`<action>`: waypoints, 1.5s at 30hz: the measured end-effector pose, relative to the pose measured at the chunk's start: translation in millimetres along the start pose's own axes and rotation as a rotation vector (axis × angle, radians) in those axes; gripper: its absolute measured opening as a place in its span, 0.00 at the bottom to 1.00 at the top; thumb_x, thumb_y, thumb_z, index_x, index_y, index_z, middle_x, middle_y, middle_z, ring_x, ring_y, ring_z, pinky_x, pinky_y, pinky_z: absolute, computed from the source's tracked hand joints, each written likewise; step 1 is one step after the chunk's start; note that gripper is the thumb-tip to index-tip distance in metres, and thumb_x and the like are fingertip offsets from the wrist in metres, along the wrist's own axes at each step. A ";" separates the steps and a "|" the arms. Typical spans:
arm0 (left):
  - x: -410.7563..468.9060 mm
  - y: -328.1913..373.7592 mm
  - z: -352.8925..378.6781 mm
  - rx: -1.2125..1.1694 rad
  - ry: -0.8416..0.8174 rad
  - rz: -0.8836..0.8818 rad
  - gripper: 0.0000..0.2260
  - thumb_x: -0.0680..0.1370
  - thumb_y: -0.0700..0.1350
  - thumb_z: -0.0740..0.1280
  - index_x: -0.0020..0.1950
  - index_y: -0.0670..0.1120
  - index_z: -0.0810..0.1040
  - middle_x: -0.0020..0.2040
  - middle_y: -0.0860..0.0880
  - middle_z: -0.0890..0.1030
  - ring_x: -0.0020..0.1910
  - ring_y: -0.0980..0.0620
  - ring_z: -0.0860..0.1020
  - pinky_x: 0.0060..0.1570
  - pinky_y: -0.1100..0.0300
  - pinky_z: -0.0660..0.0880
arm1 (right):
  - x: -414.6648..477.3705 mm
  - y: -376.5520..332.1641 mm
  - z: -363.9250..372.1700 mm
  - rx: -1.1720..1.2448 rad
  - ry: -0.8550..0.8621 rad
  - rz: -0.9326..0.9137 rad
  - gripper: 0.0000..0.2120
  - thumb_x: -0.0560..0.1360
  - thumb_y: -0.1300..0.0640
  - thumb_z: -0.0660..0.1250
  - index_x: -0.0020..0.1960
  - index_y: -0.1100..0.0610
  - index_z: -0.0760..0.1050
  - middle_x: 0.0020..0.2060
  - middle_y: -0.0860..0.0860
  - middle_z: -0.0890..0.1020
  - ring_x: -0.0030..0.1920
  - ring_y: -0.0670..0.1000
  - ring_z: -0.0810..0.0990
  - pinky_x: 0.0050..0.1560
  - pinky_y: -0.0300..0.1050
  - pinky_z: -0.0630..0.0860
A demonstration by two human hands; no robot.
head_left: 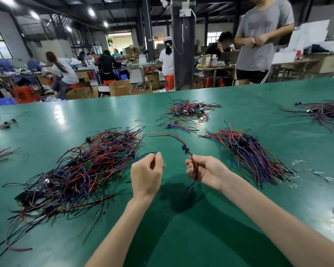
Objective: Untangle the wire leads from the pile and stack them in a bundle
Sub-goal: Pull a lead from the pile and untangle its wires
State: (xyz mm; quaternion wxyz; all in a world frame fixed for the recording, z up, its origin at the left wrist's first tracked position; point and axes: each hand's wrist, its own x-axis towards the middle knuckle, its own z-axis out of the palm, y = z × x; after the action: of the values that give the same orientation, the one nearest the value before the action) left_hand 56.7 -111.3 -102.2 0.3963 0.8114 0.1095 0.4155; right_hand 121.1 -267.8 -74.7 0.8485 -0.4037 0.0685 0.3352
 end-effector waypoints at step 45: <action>-10.4 11.6 14.8 -0.693 -0.385 -0.497 0.03 0.76 0.39 0.69 0.43 0.40 0.81 0.29 0.53 0.77 0.28 0.58 0.70 0.33 0.68 0.71 | -15.8 17.9 1.9 -0.873 -0.192 -0.223 0.13 0.79 0.59 0.61 0.37 0.61 0.73 0.28 0.56 0.77 0.24 0.49 0.75 0.23 0.38 0.73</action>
State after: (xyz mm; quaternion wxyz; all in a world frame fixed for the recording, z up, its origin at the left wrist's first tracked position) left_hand 59.6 -132.5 -104.8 0.7445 0.6427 0.0801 0.1620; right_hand 97.5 -266.5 -78.8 0.6324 -0.6954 -0.2018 0.2751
